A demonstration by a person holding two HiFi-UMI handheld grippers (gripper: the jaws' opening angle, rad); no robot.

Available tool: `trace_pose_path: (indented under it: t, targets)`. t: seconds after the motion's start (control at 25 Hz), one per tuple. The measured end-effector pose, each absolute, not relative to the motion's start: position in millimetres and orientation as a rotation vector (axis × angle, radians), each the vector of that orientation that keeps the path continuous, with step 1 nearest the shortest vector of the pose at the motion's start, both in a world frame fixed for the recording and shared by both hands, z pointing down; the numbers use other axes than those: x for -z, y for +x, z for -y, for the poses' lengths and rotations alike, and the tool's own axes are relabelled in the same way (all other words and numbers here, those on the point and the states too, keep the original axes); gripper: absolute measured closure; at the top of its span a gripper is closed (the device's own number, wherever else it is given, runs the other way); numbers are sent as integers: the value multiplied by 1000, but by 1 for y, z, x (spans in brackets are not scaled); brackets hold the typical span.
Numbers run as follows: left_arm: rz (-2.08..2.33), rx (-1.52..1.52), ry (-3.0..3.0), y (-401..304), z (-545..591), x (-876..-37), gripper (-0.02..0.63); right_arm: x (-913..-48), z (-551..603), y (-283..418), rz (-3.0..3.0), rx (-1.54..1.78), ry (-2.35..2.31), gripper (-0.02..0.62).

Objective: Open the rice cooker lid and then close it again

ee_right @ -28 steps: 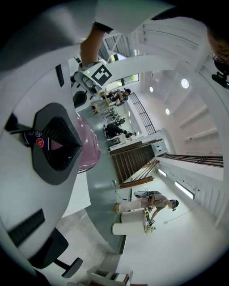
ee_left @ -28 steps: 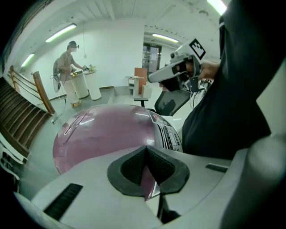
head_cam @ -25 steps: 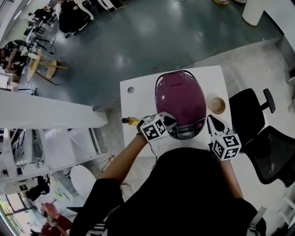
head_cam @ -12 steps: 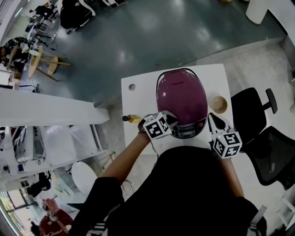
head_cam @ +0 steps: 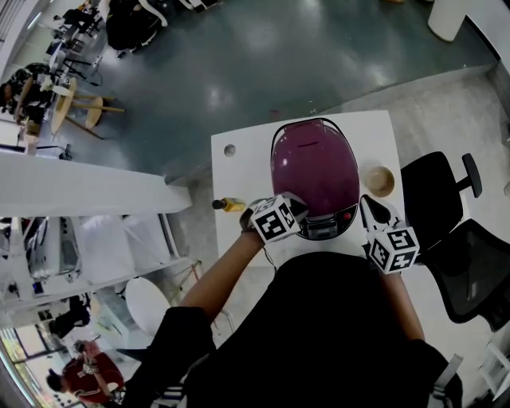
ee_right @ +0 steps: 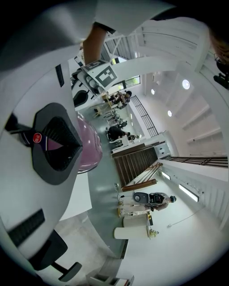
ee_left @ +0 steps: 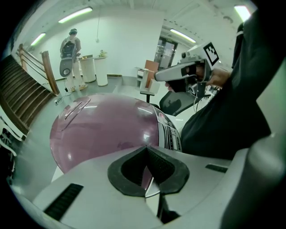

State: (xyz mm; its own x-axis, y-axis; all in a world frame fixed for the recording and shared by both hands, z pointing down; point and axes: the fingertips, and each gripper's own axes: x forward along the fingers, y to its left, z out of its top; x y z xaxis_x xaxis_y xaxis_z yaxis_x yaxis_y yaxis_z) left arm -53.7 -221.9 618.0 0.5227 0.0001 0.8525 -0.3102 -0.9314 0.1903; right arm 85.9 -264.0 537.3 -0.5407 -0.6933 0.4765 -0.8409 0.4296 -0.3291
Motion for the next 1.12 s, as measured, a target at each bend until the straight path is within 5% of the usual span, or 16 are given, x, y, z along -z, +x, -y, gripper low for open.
trace_pose_path:
  t: [0.72,1.12]
  targets:
    - [307,-1337,2434,-55,220,-617,604,-533,258,82,2432,-767,1320,595]
    - [515,-1076,2498,-68,217,-595,604,-532,227,76,2397,-765,1347,595]
